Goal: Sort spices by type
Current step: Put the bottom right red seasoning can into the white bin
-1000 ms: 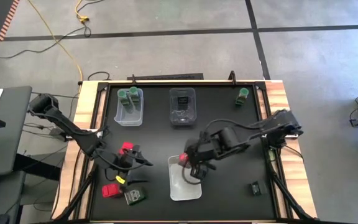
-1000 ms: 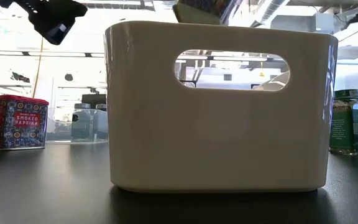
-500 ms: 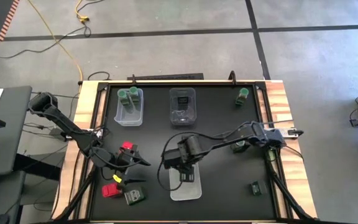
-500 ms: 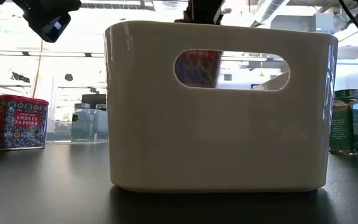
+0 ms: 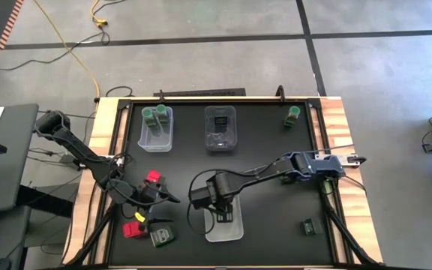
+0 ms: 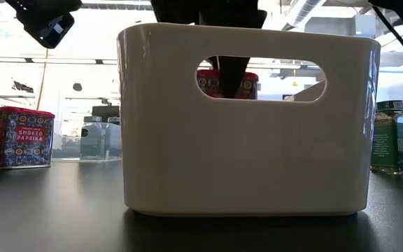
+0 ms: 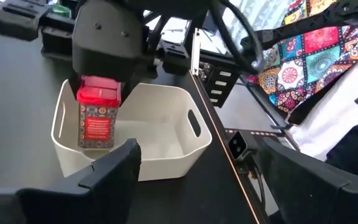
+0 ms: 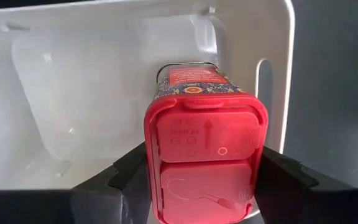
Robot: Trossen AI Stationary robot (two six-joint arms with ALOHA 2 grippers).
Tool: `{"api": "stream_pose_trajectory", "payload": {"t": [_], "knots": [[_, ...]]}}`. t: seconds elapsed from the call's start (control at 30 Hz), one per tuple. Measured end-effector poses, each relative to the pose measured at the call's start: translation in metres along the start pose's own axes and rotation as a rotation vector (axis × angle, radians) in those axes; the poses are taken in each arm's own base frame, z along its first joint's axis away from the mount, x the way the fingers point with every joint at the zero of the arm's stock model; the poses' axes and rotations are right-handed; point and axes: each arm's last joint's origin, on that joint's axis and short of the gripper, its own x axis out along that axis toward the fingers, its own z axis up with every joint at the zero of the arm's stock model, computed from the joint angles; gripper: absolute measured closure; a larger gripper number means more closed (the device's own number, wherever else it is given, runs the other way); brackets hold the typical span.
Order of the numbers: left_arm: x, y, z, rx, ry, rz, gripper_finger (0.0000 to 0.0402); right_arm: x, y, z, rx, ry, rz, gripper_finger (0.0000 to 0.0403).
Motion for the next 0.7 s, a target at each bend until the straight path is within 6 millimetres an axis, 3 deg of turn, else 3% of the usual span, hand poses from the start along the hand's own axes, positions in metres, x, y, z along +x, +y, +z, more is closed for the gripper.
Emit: {"api": "stream_pose_trajectory", "payload": {"t": [0.7], "knots": [[0.0001, 0.0001, -0.0003, 0.0, 0.002, 0.002, 0.009, 0.0023, 0.0011, 0.0032, 0.005, -0.033, 0.009, 0.0152]]}}
